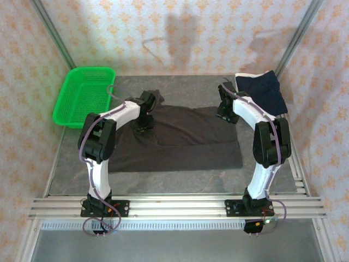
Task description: Fold and stack the t-shirts
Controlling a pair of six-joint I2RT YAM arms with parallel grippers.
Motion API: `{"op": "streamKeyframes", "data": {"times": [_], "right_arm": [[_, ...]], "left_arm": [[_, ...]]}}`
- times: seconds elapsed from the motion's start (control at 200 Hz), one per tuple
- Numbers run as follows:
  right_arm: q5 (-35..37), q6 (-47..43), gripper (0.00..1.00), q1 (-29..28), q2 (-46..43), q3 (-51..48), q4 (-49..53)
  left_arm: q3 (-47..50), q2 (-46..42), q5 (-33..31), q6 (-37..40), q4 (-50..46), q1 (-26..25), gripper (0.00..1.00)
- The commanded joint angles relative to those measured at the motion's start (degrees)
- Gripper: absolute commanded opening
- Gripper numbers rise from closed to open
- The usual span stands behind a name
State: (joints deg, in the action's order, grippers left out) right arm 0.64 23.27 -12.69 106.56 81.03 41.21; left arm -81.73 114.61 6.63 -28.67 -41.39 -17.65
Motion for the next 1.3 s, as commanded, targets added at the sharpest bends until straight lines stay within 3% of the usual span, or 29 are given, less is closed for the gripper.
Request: {"op": "streamKeyframes", "data": {"times": [0.0,0.095,0.385,0.455,0.495,0.55,0.656,0.726,0.836,0.971,1.171,1.296], "right_arm": [[1.2,-1.2,0.54,0.3,1.0,1.1,1.6],[1.2,-1.3,0.54,0.4,1.3,0.4,0.9],[-0.1,-1.4,0.54,0.8,1.0,-1.5,-0.6],[-0.8,-1.4,0.54,0.8,1.1,-2.2,-1.2],[-1.1,-1.4,0.54,0.9,1.1,-2.6,-1.4],[-1.4,-1.3,0.54,0.8,1.1,-3.0,-1.7],[-1.9,-1.0,0.54,0.9,1.1,-3.6,-2.1],[-2.1,-0.9,0.54,0.9,0.9,-4.1,-2.4],[-2.0,-0.9,0.54,0.8,0.7,-4.0,-2.3],[-1.9,-0.8,0.54,0.9,0.4,-3.9,-2.4],[-2.1,-0.8,0.54,0.8,0.8,-3.6,-2.6],[-2.3,-1.0,0.54,0.8,1.2,-3.1,-2.8]], "left_arm": [[-2.4,0.8,-0.7,1.1,-3.3,-0.5,0.16],[-3.6,1.1,-0.2,1.8,-4.2,-0.7,0.00],[-4.6,-0.5,0.2,3.5,-6.1,-1.7,0.00],[-4.9,0.1,-2.1,4.0,-7.8,-1.7,0.30],[-4.7,0.6,-2.9,4.4,-8.3,-1.7,0.40],[-4.1,1.4,-1.5,5.2,-7.9,-1.6,0.46],[-3.9,2.9,1.1,5.8,-7.4,-1.6,0.47],[-4.3,3.6,1.7,6.1,-7.4,-1.6,0.45],[-5.7,4.7,2.5,6.7,-8.4,-1.6,0.34],[-7.0,4.2,2.3,7.0,-9.2,-1.6,0.09],[-10.3,3.1,0.9,7.7,-12.2,-1.8,0.00],[-12.7,4.2,2.0,8.6,-12.6,-2.3,0.00]]}}
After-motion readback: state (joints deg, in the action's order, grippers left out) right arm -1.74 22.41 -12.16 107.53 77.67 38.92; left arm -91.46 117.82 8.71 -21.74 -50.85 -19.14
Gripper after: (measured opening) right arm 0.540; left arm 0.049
